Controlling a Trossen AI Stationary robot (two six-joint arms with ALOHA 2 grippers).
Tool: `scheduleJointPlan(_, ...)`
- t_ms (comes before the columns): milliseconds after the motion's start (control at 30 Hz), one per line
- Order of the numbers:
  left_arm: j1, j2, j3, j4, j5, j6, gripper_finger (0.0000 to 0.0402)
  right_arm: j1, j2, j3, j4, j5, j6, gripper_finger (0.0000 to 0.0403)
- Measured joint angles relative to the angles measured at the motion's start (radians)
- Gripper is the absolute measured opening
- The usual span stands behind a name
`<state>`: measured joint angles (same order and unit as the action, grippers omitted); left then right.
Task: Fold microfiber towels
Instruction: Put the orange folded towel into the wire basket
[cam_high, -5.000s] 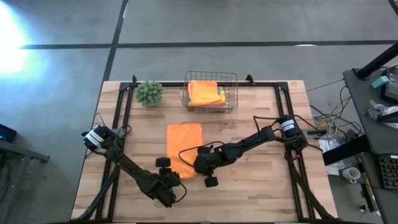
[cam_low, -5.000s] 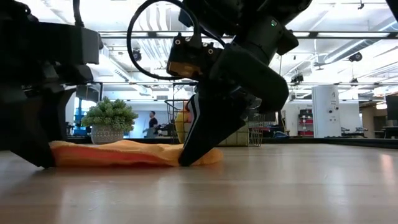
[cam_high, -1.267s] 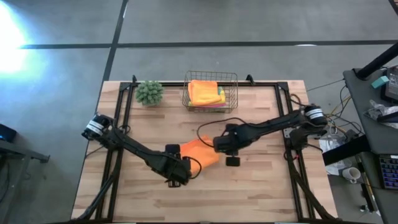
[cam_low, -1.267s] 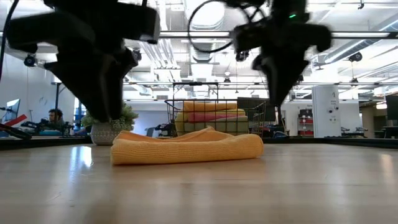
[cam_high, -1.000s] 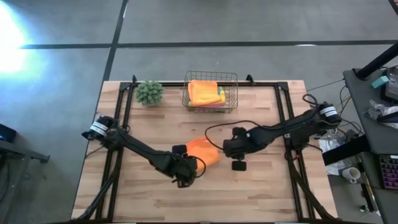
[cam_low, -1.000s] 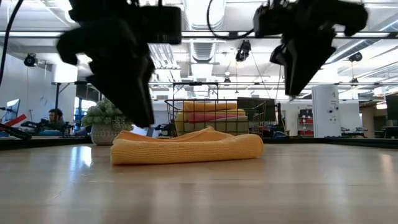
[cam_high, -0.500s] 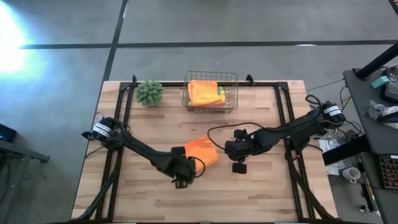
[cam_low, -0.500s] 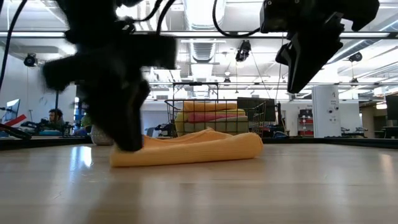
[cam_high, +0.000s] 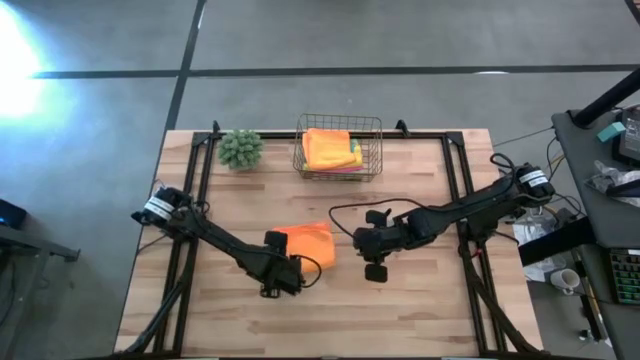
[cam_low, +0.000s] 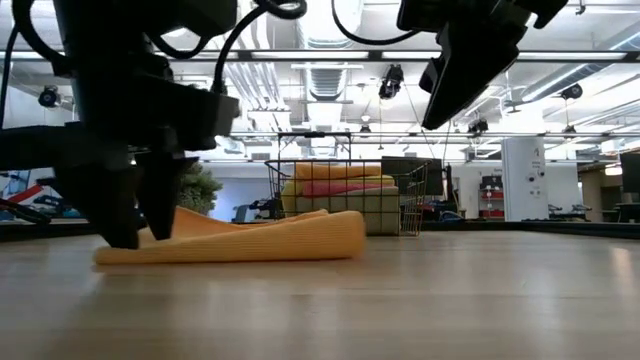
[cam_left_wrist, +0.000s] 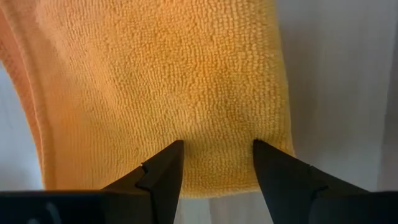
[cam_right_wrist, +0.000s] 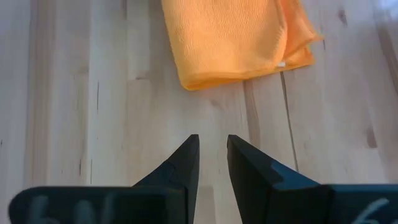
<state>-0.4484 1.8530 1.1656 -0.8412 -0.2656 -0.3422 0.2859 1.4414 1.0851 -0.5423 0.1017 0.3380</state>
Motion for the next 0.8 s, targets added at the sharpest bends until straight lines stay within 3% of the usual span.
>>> scheduleJointPlan(267, -0.021, -0.101, 0.006, -0.039, 0.0, 0.005, 0.018, 0.0, 0.0, 0.0, 0.007, 0.0, -0.008, 0.0092)
scheduleJointPlan(533, -0.111, -0.154, 0.005, -0.057, -0.012, -0.13, 0.018, 0.0, 0.0, -0.001, 0.108, 0.0, -0.067, 0.0143)
scheduleJointPlan(800, -0.192, -0.11, -0.003, -0.046, -0.172, -0.229, 0.018, 0.0, 0.018, -0.013, 0.252, 0.004, -0.211, 0.0193)
